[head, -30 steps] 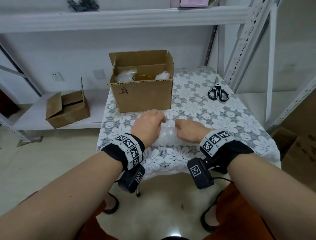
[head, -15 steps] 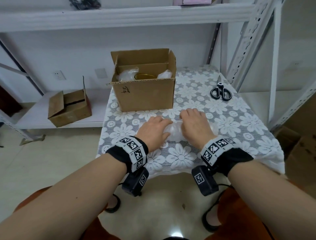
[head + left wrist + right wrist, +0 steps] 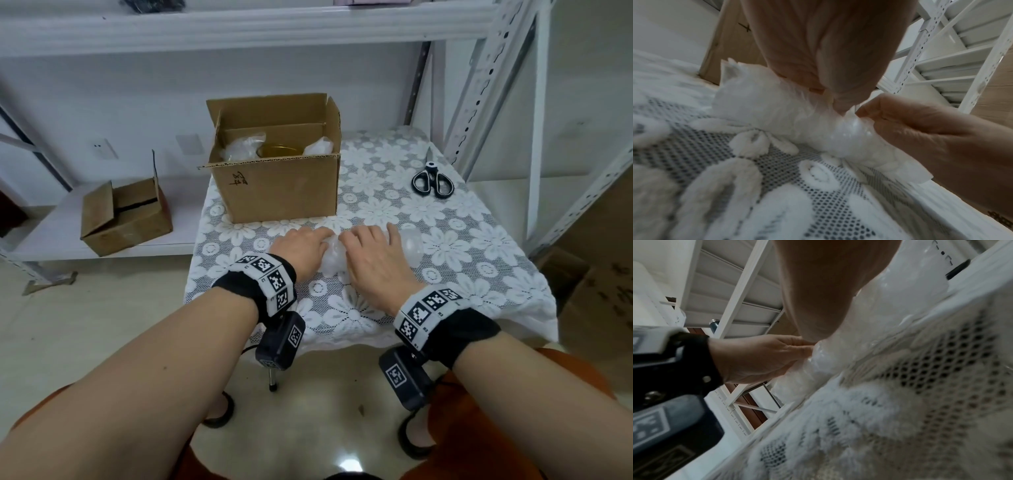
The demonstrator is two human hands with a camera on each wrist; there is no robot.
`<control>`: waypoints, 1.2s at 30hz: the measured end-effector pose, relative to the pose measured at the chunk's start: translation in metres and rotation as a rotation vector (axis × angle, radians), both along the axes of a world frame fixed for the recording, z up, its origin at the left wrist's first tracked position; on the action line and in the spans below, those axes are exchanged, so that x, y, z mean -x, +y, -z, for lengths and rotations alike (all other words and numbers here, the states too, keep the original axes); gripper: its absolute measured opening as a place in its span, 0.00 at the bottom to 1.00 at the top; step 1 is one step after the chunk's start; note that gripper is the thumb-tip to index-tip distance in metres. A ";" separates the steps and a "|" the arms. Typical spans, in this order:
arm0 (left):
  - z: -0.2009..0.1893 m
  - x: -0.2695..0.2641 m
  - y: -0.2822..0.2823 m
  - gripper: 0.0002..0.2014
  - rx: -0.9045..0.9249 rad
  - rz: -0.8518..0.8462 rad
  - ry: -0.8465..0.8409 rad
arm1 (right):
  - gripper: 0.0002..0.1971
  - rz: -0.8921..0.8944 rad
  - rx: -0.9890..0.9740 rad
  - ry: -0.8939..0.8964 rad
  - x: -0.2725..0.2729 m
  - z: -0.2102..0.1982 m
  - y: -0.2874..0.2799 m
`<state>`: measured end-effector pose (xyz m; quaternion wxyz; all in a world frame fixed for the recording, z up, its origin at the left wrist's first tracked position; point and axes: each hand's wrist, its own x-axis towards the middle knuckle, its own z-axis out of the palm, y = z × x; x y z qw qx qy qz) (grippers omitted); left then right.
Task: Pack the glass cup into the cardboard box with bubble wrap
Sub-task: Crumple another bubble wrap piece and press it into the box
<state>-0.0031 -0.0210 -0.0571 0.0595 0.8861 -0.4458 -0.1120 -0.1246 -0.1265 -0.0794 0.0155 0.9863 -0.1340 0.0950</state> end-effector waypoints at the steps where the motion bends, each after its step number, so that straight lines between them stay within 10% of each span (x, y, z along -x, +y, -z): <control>1: 0.000 -0.001 -0.002 0.21 -0.007 -0.004 -0.002 | 0.19 0.009 -0.001 0.027 0.001 0.001 0.000; 13: 0.001 0.018 0.001 0.24 0.446 0.078 -0.128 | 0.29 0.048 -0.196 0.205 -0.019 -0.013 -0.017; 23: 0.009 0.009 0.010 0.42 -0.086 0.010 -0.143 | 0.31 0.040 -0.365 0.248 -0.026 -0.022 -0.028; 29: 0.007 0.001 0.000 0.46 -0.157 -0.033 -0.048 | 0.33 0.056 -0.124 0.025 -0.013 -0.013 -0.024; 36: 0.010 0.002 -0.005 0.43 -0.167 -0.068 -0.049 | 0.45 0.255 -0.120 0.281 -0.008 -0.011 -0.027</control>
